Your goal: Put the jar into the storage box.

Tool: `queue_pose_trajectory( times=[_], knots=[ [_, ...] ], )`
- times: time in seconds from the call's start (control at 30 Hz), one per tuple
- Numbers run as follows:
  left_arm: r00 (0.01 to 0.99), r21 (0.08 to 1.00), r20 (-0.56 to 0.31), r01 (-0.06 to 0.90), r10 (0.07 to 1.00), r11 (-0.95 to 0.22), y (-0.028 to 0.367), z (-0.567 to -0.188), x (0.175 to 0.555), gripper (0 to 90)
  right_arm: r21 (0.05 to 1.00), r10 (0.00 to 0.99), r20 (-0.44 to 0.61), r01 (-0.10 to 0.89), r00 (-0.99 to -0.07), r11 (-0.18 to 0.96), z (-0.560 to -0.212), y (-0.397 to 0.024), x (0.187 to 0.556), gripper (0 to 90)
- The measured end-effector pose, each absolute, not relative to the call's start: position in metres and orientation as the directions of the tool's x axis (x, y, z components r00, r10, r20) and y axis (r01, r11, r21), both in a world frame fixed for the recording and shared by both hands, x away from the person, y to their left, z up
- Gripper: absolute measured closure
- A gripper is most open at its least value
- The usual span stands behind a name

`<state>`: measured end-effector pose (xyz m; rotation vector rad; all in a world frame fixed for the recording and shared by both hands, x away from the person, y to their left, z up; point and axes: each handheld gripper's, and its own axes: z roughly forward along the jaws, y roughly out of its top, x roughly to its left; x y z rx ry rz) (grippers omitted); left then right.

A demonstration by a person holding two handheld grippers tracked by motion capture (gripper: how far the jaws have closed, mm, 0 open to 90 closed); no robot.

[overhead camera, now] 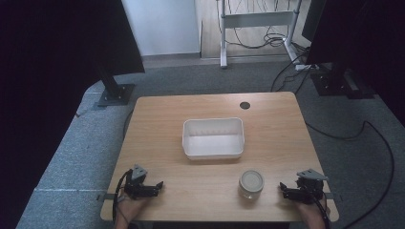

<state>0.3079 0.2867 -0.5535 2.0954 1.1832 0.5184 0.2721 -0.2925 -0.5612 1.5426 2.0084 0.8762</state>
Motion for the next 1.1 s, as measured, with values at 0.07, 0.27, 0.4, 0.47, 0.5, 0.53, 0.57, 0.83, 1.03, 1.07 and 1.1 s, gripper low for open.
queue_pose_trajectory(
  times=[0.07,0.27,0.4,0.47,0.5,0.53,0.57,0.83,1.03,1.07,1.1],
  knots=[
    [0.507,0.714,0.016,0.598,0.862,-0.365,0.2865,-0.5536,0.3081,4.1,0.721,0.962,0.023,0.671,-0.272,0.173,-0.5612,-0.2926,0.2719,3.3],
    [0.501,0.711,0.016,0.603,0.866,-0.362,0.2863,-0.5537,0.3085,2.3,0.722,0.957,0.022,0.667,-0.289,0.185,-0.5613,-0.293,0.271,3.3],
    [0.499,0.711,0.016,0.604,0.867,-0.36,0.2862,-0.5537,0.3085,2.3,0.722,0.956,0.023,0.666,-0.293,0.187,-0.5612,-0.2929,0.2702,3.3],
    [0.495,0.711,0.016,0.605,0.869,-0.358,0.2862,-0.5537,0.3085,2.3,0.722,0.954,0.022,0.665,-0.298,0.191,-0.5612,-0.293,0.2697,3.4],
    [0.494,0.711,0.016,0.606,0.869,-0.357,0.2863,-0.5537,0.3086,2.3,0.722,0.954,0.022,0.665,-0.298,0.191,-0.5612,-0.293,0.2697,3.4],
    [0.492,0.71,0.016,0.607,0.87,-0.356,0.2864,-0.5537,0.3086,2.3,0.722,0.954,0.024,0.665,-0.299,0.19,-0.5612,-0.2931,0.2694,3.5],
    [0.488,0.71,0.016,0.609,0.873,-0.353,0.2866,-0.5536,0.3087,2.3,0.723,0.954,0.026,0.665,-0.299,0.188,-0.5611,-0.2932,0.2692,3.5],
    [0.48,0.711,0.017,0.611,0.877,-0.348,0.287,-0.5536,0.309,2.3,0.732,0.953,0.063,0.663,-0.295,0.157,-0.5606,-0.2956,0.2669,4.5],
    [0.477,0.711,0.017,0.612,0.879,-0.346,0.2871,-0.5536,0.309,2.3,0.72,0.952,0.05,0.671,-0.303,0.176,-0.5587,-0.2932,0.2648,6.8],
    [0.477,0.711,0.017,0.612,0.879,-0.346,0.2871,-0.5536,0.309,2.3,0.72,0.952,0.05,0.671,-0.303,0.176,-0.5587,-0.2932,0.2648,6.8],
    [0.477,0.711,0.017,0.613,0.879,-0.346,0.2871,-0.5536,0.309,2.3,0.719,0.951,0.05,0.672,-0.304,0.177,-0.5584,-0.2929,0.2646,6.7]
  ],
)
